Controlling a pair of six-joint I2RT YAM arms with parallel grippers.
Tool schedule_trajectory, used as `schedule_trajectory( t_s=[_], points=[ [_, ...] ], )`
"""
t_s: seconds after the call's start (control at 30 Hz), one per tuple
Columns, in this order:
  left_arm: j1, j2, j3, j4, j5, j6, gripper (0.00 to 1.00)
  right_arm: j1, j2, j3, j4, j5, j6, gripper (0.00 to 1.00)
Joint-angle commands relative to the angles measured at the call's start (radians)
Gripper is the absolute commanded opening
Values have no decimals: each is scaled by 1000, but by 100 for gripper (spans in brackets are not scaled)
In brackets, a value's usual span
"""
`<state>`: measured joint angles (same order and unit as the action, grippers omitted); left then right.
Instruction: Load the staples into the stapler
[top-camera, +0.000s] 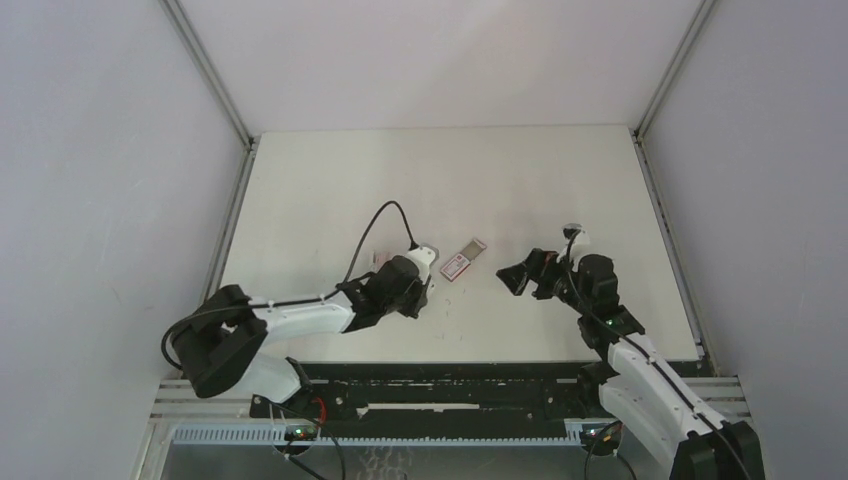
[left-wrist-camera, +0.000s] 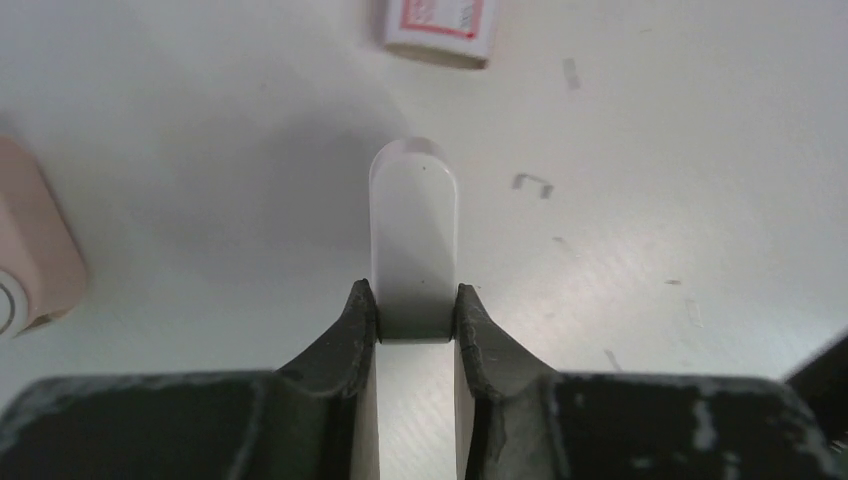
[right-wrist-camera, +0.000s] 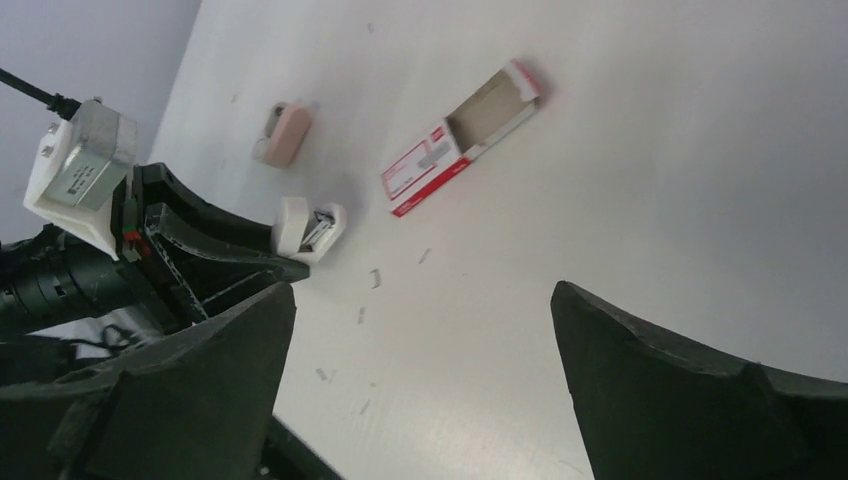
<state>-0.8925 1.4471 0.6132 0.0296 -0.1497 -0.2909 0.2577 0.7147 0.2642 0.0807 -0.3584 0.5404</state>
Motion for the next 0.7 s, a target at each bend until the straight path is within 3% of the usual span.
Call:
schedule_trajectory(
  t_s=[0.0, 0.3, 0.67],
  points=[
    [-31, -138, -14, 118, 82, 46, 0, 95, 57, 89, 46, -58, 123, 99],
    [-116, -176, 55, 160, 162, 48, 0, 322, 259, 157, 235, -11, 308, 100],
    [-158, -247, 28, 206, 124, 25, 0, 381, 440, 214, 269, -29, 385, 96]
  ],
)
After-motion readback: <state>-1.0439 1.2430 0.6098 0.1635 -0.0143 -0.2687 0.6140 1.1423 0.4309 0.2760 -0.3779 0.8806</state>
